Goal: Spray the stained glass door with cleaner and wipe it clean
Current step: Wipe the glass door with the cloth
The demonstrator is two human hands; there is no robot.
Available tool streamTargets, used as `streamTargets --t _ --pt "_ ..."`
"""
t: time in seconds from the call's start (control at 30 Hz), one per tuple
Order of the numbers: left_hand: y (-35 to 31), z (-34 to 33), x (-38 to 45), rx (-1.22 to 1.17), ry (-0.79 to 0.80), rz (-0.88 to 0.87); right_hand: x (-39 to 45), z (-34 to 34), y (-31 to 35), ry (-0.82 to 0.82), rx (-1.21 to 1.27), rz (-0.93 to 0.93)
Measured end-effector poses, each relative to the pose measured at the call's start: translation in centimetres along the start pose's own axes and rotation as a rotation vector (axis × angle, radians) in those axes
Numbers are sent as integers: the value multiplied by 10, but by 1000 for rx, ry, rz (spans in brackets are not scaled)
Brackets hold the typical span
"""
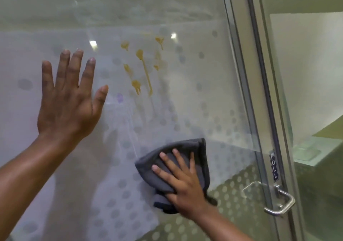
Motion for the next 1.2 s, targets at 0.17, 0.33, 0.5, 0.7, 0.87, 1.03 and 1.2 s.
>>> streamTargets --t 0.17,0.33,0.5,0.7,0.87,1.03,1.2 --pt "-3 -1 0 24 17 -6 -23 18 -158 -146 177 -713" --pt "-2 -1 0 66 8 26 -2 16 -102 -246 271 -1158" --pt "1 1 1 57 13 33 29 6 -27 -75 22 -107" --pt "3 -3 0 89 -18 38 160 60 -186 -265 313 -981" --pt "5 -5 1 103 -10 56 236 72 -144 -260 144 -698" --pt "8 -4 -1 110 -2 82 175 49 -75 -67 49 -10" --pt "10 -5 0 99 -27 109 246 82 -196 -159 127 -548"
Point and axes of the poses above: each hand's wrist, its own x-axis towards the middle knuckle, its own z-axis out of the back of the hand, y = z × x, the point moved 5 cm from there along x, towards the middle knuckle, and after that the axes turned 13 degrees about -x, right-handed, at the moved point
